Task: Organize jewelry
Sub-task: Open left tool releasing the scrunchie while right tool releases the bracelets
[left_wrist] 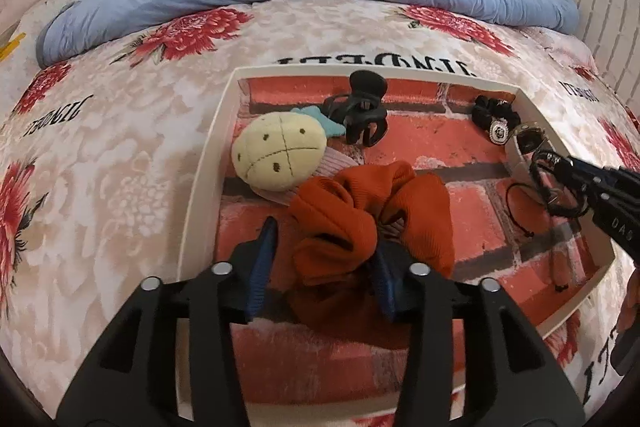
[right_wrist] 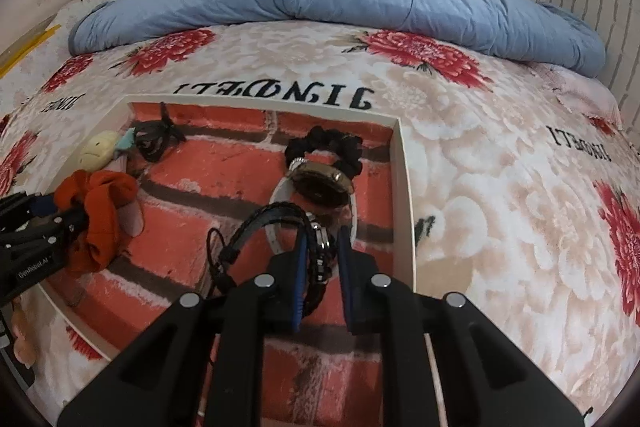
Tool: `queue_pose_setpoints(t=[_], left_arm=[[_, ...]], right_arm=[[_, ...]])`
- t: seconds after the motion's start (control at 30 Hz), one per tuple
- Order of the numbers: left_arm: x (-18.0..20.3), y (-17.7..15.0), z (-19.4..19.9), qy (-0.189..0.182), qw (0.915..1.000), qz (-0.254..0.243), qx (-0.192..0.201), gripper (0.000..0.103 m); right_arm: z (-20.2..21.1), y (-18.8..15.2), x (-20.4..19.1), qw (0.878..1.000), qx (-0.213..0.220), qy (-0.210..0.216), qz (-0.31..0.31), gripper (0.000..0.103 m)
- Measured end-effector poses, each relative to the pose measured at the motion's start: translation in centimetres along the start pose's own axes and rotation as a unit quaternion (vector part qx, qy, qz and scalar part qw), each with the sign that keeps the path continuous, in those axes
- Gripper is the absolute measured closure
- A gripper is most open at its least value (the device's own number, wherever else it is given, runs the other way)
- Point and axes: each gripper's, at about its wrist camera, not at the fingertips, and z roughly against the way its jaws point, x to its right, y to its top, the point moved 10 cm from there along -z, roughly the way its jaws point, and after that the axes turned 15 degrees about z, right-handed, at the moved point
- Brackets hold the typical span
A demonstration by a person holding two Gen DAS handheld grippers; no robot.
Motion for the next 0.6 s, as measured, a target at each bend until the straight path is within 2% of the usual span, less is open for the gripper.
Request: queue_pose_setpoints(t=[0.07, 0.1, 0.13, 0.2, 0.27, 0.33, 0.4, 0.5, 0.6], left_arm=[[-0.1, 0.1, 0.7, -0.003, 1.0000, 0.004, 0.003, 0.044], [-0.1, 0.1, 1.1, -0.006, 1.0000, 0.005, 0.004, 0.042], [0.0, 0.1, 1.4, -0.009, 0.9999, 0.005, 0.003, 0.041], [0.1, 0.0, 2.0, -0.010, 0.9999, 0.001, 0.004, 0.031], [0.1, -0.2, 3.0, -0.011, 0.9999, -0.002, 0.009, 0.017], [0.2, -0.2, 3.9, -0.015, 0.9997, -0.006, 0.017, 0.014], [0.2, -0.3, 4.7, -0.017, 0.9996, -0.009, 0.020, 0.011], [0.0, -0.5, 6.1, -0.017, 0.9995, -0.009, 0.026, 0.008], [-0.4, -0.9, 7.6, -0.022, 0.9993, -0.005, 0.030, 0.005]], right_arm=[[0.2, -0.3, 0.1, 1.000, -0.001, 0.006, -0.006, 0.071], [0.5, -0.3, 0.2, 1.000, 0.002, 0.007, -0.009, 0.060], [0.8, -0.3, 0.4, 1.000, 0.006, 0.008, -0.012, 0.056], [1.3, -0.4, 0.6, 1.000, 0.008, 0.010, -0.017, 0.055], [2.0, -0.5, 0.8, 1.000, 0.010, 0.010, -0.022, 0.045], [2.6, -0.4, 1.1, 1.000, 0.017, 0.003, -0.021, 0.037], [3.3, -0.5, 1.3, 1.000, 0.021, -0.005, -0.020, 0.035], [4.3, -0.8, 1.4, 0.999, 0.022, -0.011, -0.021, 0.026], [5.6, -1.2, 1.5, 0.999, 0.027, -0.017, -0.022, 0.025]])
